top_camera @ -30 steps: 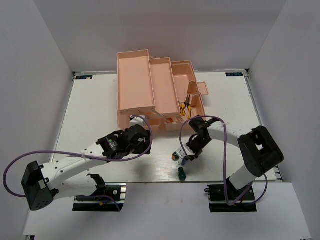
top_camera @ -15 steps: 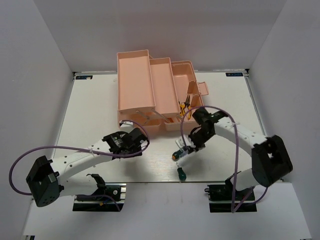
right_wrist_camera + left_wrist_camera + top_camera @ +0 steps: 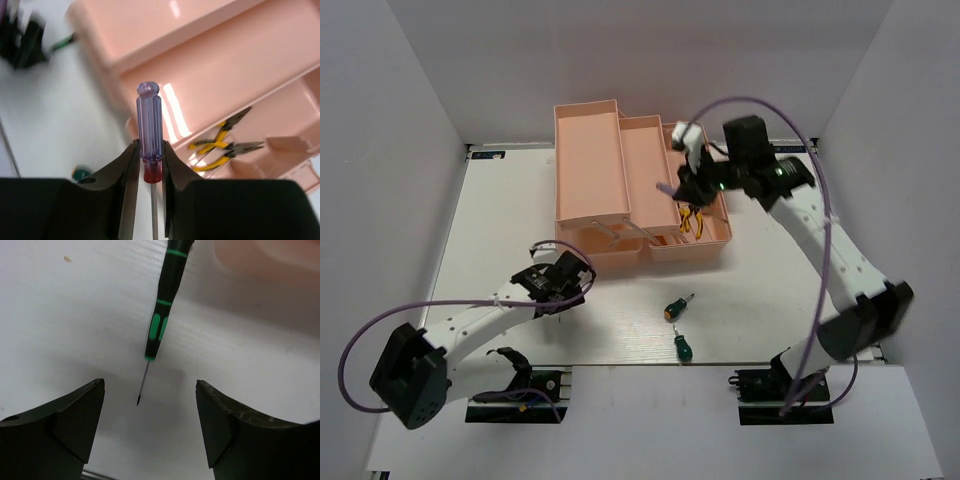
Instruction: Sort the tools into containers
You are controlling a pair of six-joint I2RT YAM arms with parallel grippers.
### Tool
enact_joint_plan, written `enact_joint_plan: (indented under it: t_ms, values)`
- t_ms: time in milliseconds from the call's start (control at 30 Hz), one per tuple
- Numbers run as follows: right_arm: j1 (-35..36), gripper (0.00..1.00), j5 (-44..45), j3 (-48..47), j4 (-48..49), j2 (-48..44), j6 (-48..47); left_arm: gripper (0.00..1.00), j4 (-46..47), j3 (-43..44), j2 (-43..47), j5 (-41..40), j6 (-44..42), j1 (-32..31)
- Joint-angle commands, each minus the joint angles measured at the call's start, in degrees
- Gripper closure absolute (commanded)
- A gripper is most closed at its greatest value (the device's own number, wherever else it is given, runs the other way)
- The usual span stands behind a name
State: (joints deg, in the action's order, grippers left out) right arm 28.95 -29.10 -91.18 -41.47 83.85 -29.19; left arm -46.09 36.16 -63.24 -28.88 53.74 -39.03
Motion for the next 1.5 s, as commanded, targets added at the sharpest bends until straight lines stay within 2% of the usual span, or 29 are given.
enact_joint_plan:
  t_ms: [0, 33, 67, 100, 167, 200, 267, 333, 433, 600, 667, 800, 900, 933, 1000, 1033, 1067, 1133, 1167, 1267, 1300, 1367, 1433, 1467]
  values:
    - [-0.5, 1.0, 10.0, -16.6, 0.5, 13.8, 22.3, 0.16, 8.7, 0.9, -5.1, 0.1, -6.6, 2.8]
    - [-0.2, 1.0, 10.6, -20.1, -2.3, 16.3, 23.8, 0.16, 9.4, 1.9, -6.4, 0.1, -7.6, 3.3]
    - [-0.3, 1.0, 11.1, -23.3, -3.5, 24.4, 27.2, 0.16, 10.1, 2.6, -7.6, 0.1, -9.1, 4.5]
    - [-0.2, 1.0, 12.0, -31.6, -4.7, 26.7, 28.1, 0.16, 11.4, 2.6, -8.7, 0.1, -9.7, 5.1]
    - [0.2, 1.0, 13.4, -35.5, -4.1, 32.6, 28.5, 0.16, 12.7, 2.6, -10.8, 0.6, -10.8, 6.2]
    - [0.7, 0.94, 13.0, -36.6, -3.7, 33.7, 28.4, 0.16, 13.2, 2.6, -11.3, 1.1, -11.6, 7.4]
    - [0.9, 0.62, 12.3, -37.1, -3.8, 35.8, 28.7, 0.19, 13.9, 2.6, -12.7, 1.9, -12.2, 8.2]
    - [0.5, 0.44, 10.7, -35.2, -4.3, 35.9, 28.3, 0.2, 16.1, 1.0, -13.4, 1.9, -12.9, 8.9]
    - [-1.4, 0.41, 9.1, -31.2, -3.2, 32.4, 28.0, 0.26, 19.3, -0.3, -15.7, 3.2, -14.4, 10.0]
    - [-2.7, 0.4, 5.6, -22.2, -0.2, 26.8, 30.1, 0.63, 19.5, 2.1, -19.5, 4.7, -15.7, 10.5]
    - [-4.2, 0.4, 5.1, -17.4, 1.9, 23.5, 31.2, 0.63, 19.5, 2.2, -20.1, 5.6, -15.7, 11.1]
    - [-6.4, 0.4, 2.7, -13.5, 2.9, 20.6, 32.3, 0.63, 19.5, 0.4, -18.8, 8.0, -15.2, 11.1]
    - [-8.1, 0.4, 1.6, -11.4, 3.1, 19.2, 32.7, 0.77, 19.0, -1.1, -17.5, 9.5, -14.1, 11.1]
    - [-8.6, 0.4, 1.2, -10.7, 3.0, 18.9, 32.7, 0.86, 19.0, -1.1, -17.5, 10.2, -14.1, 11.1]
    - [-9.4, 0.34, -0.3, -9.9, 2.4, 18.6, 32.4, 0.96, 16.7, -1.1, -15.8, 10.8, -13.5, 9.9]
    - [-10.1, 0.27, -0.7, -9.6, 1.8, 18.5, 30.2, 1.0, 15.9, -0.4, -13.0, 12.5, -13.5, 9.9]
    - [-10.4, 0.16, -1.3, -9.5, 1.0, 18.2, 29.4, 1.0, 15.2, -0.4, -10.9, 13.2, -14.2, 9.2]
    - [-10.8, 0.1, -2.4, -8.1, 0.2, 17.0, 25.3, 1.0, 13.3, -0.4, -5.5, 15.7, -16.5, 8.4]
    - [-11.0, 0.1, -2.2, -7.3, 0.4, 16.5, 22.1, 1.0, 12.6, -0.4, 0.3, 16.7, -17.9, 7.8]
    - [-11.7, 0.1, -2.5, -2.1, 1.7, 13.6, 17.3, 1.0, 11.3, 1.9, 7.7, 23.9, -26.2, 7.2]
    - [-12.3, 0.1, -3.0, 1.8, 3.2, 12.1, 16.5, 1.0, 12.3, 3.7, 11.3, 30.4, -30.4, 6.5]
    - [-12.9, 0.12, -4.9, 5.6, 4.1, 8.5, 12.8, 1.0, 11.6, 7.3, 11.8, 35.4, -32.5, 6.5]
    - [-13.6, 0.33, -8.5, 10.7, 6.0, 5.7, 9.9, 1.0, 11.5, 14.3, 7.3, 42.7, -35.5, 6.0]
    - [-14.1, 0.56, -9.7, 12.0, 6.1, 4.8, 8.6, 1.0, 11.5, 17.0, 5.2, 44.4, -36.2, 6.0]
